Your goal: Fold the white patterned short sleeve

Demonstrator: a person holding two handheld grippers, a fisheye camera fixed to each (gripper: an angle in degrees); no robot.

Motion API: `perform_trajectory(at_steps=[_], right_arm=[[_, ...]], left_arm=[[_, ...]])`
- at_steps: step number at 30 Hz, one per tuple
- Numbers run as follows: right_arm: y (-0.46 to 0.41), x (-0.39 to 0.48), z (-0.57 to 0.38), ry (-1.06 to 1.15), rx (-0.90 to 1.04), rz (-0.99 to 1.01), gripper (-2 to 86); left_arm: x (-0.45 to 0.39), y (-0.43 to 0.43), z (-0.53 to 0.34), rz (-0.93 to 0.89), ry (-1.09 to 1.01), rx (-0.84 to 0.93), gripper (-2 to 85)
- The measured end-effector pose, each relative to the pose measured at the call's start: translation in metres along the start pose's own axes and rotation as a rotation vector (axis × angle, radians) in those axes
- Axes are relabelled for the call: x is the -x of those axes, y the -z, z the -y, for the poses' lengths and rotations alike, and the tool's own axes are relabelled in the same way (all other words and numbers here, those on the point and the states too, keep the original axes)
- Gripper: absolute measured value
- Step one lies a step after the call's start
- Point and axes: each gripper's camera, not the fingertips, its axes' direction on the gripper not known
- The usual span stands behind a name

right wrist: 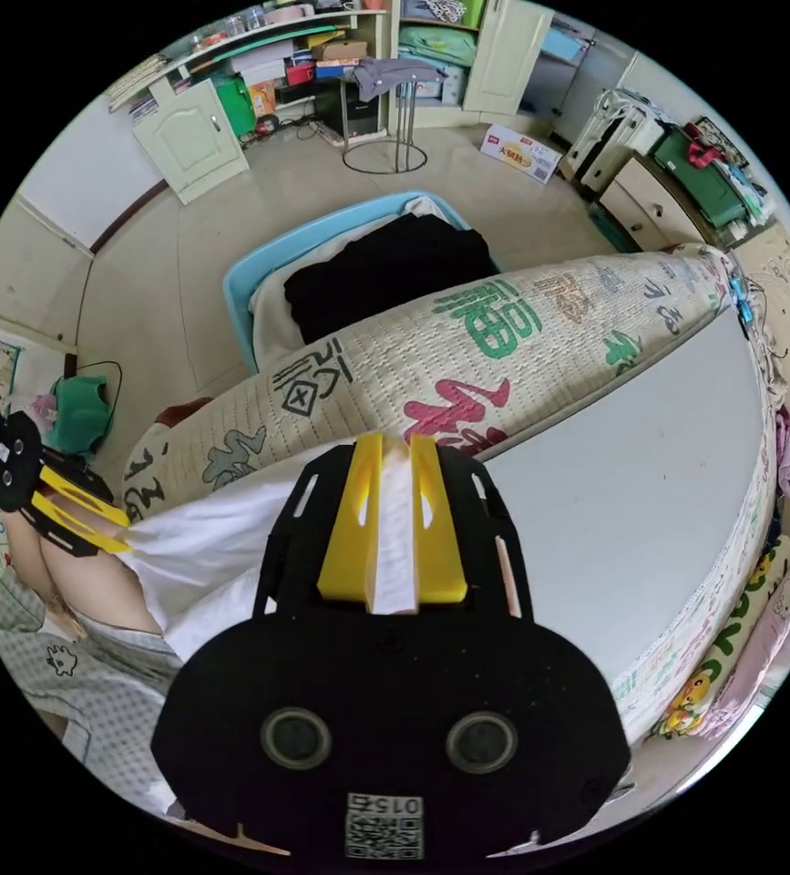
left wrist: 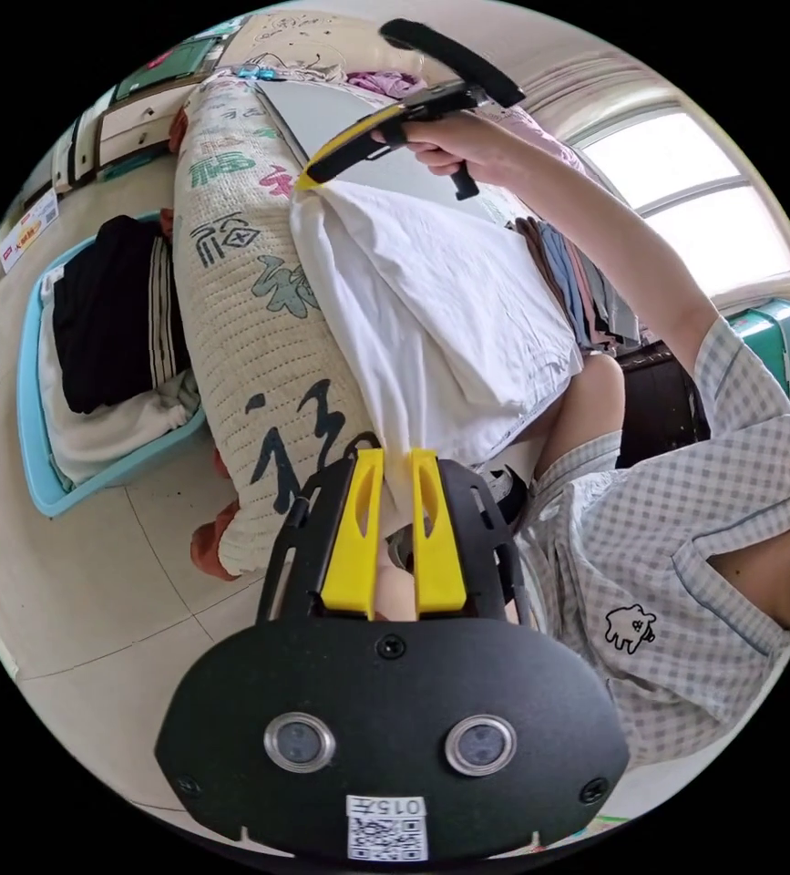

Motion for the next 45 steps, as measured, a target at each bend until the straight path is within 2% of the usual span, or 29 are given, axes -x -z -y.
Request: perform_trajectory(at_steps=[4, 9, 11, 17, 21, 25, 29, 33, 37, 40, 45], right_arm=[[-0.026, 0.016, 0.005, -0.004, 0.005, -0.071, 0.4], [-0.033, 0.029, 0.001, -0.06, -0.067, -0.197, -0.4], [-0.033, 0.026, 0.001, -0.085, -0.078, -0.182, -0.4], [-0.013, 0.031, 0.014, -0.071, -0.038, -0.22, 0.2], [0.046, 0.023, 0.019, -0.107, -0.095, -0.217, 3.6], [0.146, -0.007, -0.01, -0.157, -0.258, -0.056, 6.0], [0.259, -0.038, -0.094, -0.17, -0.401, 0.054, 6.5], [0.354, -0.088, -0.225, -0.298, -0.514, 0.081, 6.4], [0.425, -0.12, -0.364, -0.508, -0.575, 0.127, 6.1], [0.485, -0.099, -0.5, -0.744, -0.659, 0.031, 5.9], [0.537, -0.064, -0.618, -0.993, -0.73, 0.084, 6.1]], left_arm=[[-0.016, -0.004, 0.002, 0.058, -0.041, -0.009, 0.4], [-0.038, -0.004, 0.001, 0.156, -0.083, -0.032, -0.5], [-0.052, -0.008, 0.004, 0.236, -0.114, -0.032, -0.5], [-0.054, -0.035, 0.024, 0.258, -0.066, 0.068, 0.1], [-0.045, -0.041, 0.029, 0.215, 0.006, 0.068, 2.9], [-0.027, -0.03, 0.017, 0.255, 0.16, -0.02, 5.5], [-0.019, -0.023, 0.01, 0.269, 0.261, -0.125, 4.8], [-0.035, -0.03, 0.028, 0.286, 0.239, -0.178, 4.2], [-0.074, -0.052, 0.076, 0.313, 0.095, -0.196, 4.0], [-0.109, -0.077, 0.119, 0.304, -0.036, -0.193, 3.8], [-0.174, -0.123, 0.191, 0.21, -0.211, -0.267, 5.4]])
